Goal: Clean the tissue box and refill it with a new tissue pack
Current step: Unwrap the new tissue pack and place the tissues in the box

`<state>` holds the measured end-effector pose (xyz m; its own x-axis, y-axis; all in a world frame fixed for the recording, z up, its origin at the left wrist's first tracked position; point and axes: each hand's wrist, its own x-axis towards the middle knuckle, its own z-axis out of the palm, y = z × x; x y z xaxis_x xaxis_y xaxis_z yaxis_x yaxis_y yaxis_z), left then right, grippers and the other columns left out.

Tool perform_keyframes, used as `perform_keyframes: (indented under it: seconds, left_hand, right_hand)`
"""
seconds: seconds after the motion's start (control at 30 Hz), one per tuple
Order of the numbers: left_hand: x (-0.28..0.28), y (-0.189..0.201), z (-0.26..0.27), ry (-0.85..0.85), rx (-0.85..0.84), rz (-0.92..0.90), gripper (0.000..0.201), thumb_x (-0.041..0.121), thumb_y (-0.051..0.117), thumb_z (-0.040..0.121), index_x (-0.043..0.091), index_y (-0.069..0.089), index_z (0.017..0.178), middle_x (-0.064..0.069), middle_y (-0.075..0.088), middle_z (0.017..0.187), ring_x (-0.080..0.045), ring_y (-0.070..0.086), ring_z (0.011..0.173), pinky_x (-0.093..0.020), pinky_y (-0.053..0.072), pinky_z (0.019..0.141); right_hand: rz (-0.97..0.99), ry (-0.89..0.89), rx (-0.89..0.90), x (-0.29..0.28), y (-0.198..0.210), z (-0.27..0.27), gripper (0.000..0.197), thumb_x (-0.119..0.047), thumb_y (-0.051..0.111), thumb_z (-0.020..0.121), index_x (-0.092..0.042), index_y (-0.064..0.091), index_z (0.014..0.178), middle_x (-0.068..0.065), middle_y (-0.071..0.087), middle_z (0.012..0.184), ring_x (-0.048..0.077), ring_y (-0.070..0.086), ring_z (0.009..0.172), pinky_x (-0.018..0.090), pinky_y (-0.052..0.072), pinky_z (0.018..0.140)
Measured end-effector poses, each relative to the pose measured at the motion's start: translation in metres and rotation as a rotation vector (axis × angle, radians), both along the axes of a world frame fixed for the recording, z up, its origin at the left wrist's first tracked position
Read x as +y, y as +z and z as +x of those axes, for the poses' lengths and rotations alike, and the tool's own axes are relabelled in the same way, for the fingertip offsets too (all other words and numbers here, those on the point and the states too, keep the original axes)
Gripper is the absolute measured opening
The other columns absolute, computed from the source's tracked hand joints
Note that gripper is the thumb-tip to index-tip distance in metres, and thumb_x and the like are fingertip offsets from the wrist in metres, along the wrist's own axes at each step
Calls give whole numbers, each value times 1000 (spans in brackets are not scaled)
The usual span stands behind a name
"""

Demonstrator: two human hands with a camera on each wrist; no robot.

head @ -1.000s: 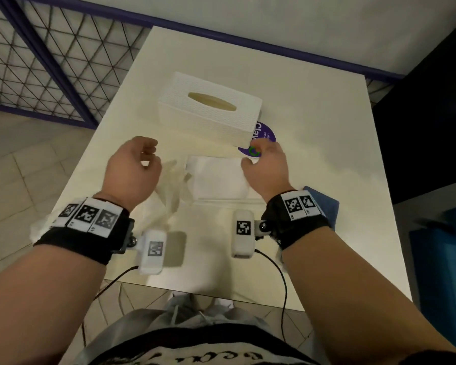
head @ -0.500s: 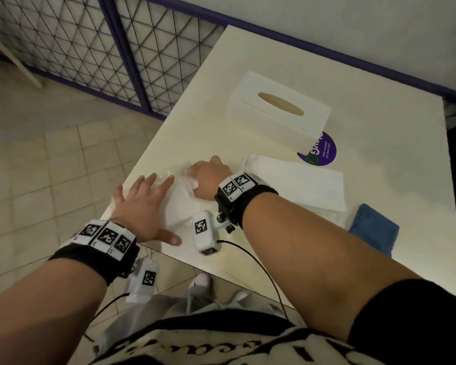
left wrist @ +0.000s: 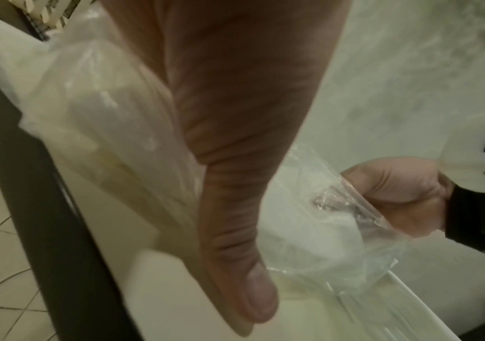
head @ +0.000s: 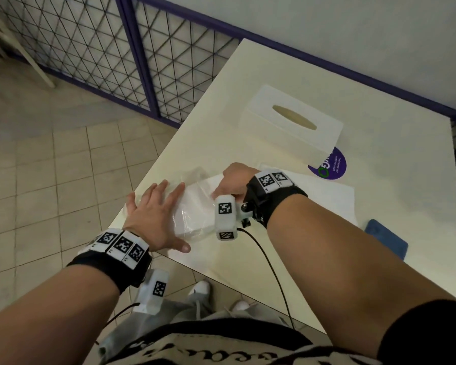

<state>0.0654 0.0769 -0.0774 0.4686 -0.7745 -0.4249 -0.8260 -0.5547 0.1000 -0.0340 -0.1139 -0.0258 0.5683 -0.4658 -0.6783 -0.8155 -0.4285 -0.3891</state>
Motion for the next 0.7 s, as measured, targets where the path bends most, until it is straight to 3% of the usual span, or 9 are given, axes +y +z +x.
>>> perform_keyframes:
  seconds: [0.1,0.17,0.23,0.33,0.43,0.5,0.6,0.63,0.7]
  left_hand:
    - [-5,3,2,38,-14,-14,146,85,67,33,41,-15,146,-4,-2,160,-25,3,147,-60,2,113]
    - [-7,6,3,47,-31,-6,145,85,68,34,41,-14,146,-4,1,160,-25,7,146,-60,4,113]
    - [-9,8,4,59,-31,12,144,84,68,36,41,-14,145,-4,2,160,-26,9,146,-60,5,114]
    - [-14,10,5,56,-25,86,145,86,66,34,39,-15,146,-6,3,159,-27,8,146,-62,3,113]
    - [-28,26,4,44,-41,179,145,91,62,32,35,-6,148,-12,-6,160,-33,-7,147,-64,-10,110]
    - [-46,46,-1,33,12,13,133,89,61,40,33,11,149,-10,-5,160,-30,-9,147,-59,-13,111]
    - [-84,70,-21,136,425,-530,117,69,72,55,27,18,149,-2,16,157,-19,14,146,-41,13,118]
    - [-97,74,-29,199,612,-650,116,60,78,59,26,15,150,0,20,156,-15,20,144,-34,20,115]
    - [-121,74,-45,295,1000,-763,115,47,86,58,29,17,148,1,28,154,-13,29,140,-34,30,110]
  right_hand:
    - [12,-103,-146,-4,14,-6,42,-23,67,82,-5,60,119,14,64,122,30,63,107,39,51,95]
    - [-150,-51,-245,-6,27,-12,52,-22,58,91,-6,43,138,14,51,140,30,51,125,32,40,104]
    - [-326,10,-358,-9,44,-23,45,-21,50,95,-9,42,138,14,54,136,32,52,122,32,42,100]
    - [-462,-33,-492,-22,68,-49,30,-20,52,94,-15,53,124,11,66,115,30,61,104,33,50,86]
    - [-484,-178,-600,-45,88,-85,23,-17,62,89,-16,64,111,4,67,111,17,59,100,17,44,78]
    - [-464,-286,-690,-58,96,-110,18,-13,67,84,-16,67,101,-1,67,101,14,59,97,13,41,74]
    - [-406,-447,-818,-67,103,-145,17,-8,70,81,-20,65,91,-8,64,86,9,60,83,15,46,74]
    - [-389,-485,-856,-68,104,-154,19,-6,70,81,-20,63,90,-10,63,83,3,58,78,14,46,72]
    - [-347,-561,-924,-70,104,-172,21,-4,70,81,-20,61,89,-13,61,80,-7,55,70,13,47,70]
